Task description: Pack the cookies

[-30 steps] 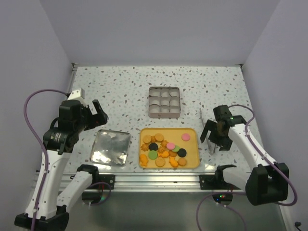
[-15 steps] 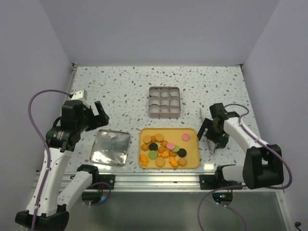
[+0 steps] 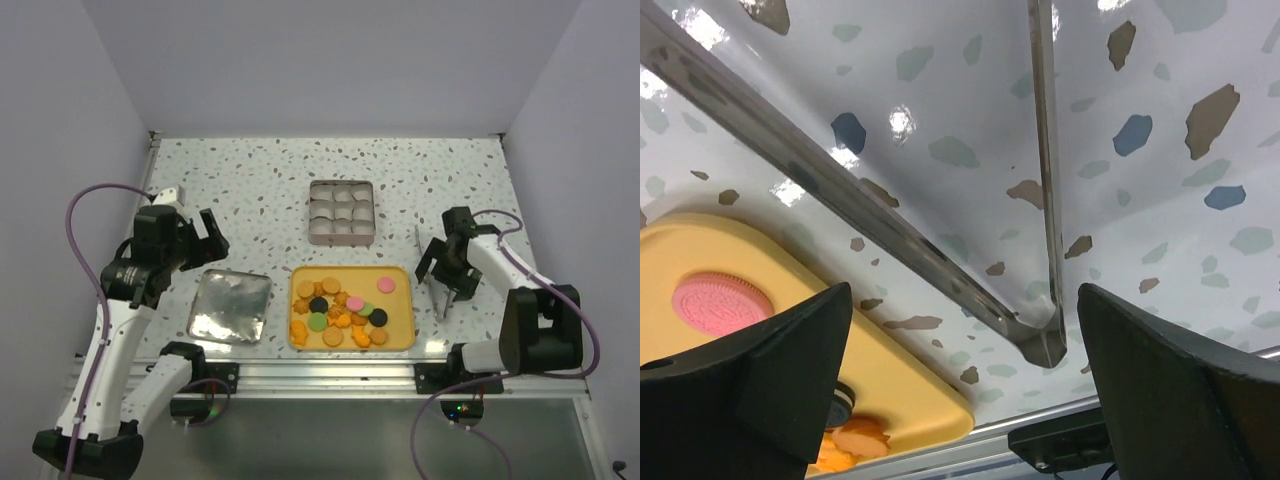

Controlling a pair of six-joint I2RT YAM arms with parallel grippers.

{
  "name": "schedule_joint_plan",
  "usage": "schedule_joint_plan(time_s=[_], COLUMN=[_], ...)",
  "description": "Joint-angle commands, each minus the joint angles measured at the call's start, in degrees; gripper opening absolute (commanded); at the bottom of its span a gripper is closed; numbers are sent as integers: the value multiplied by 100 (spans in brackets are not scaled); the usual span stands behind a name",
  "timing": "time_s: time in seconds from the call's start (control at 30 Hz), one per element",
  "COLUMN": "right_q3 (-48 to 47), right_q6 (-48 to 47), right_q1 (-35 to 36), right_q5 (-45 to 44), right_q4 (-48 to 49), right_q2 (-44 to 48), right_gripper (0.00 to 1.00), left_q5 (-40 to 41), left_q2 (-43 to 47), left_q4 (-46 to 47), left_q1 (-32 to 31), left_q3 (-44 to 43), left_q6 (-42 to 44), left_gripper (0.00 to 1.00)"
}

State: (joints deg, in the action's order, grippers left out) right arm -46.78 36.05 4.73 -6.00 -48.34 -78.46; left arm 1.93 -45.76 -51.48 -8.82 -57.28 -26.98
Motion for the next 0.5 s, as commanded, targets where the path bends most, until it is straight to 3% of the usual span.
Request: schedule_joint_plan(time_s=[0.0,0.47], right_q3=[29,29], right_q6=[-194,-793], right_q1=[-130,-464], right_q5=[195,512], right_q4=[386,1133], right_q2=[-179,-714], right_gripper=[99,98], left_q5=[-27,-53], left_q2=[-73,-249], left_q4=[306,455], left_q1=[-41,-41], left_q3=[24,85], left_q6=[-9,-114], left_gripper=[100,100])
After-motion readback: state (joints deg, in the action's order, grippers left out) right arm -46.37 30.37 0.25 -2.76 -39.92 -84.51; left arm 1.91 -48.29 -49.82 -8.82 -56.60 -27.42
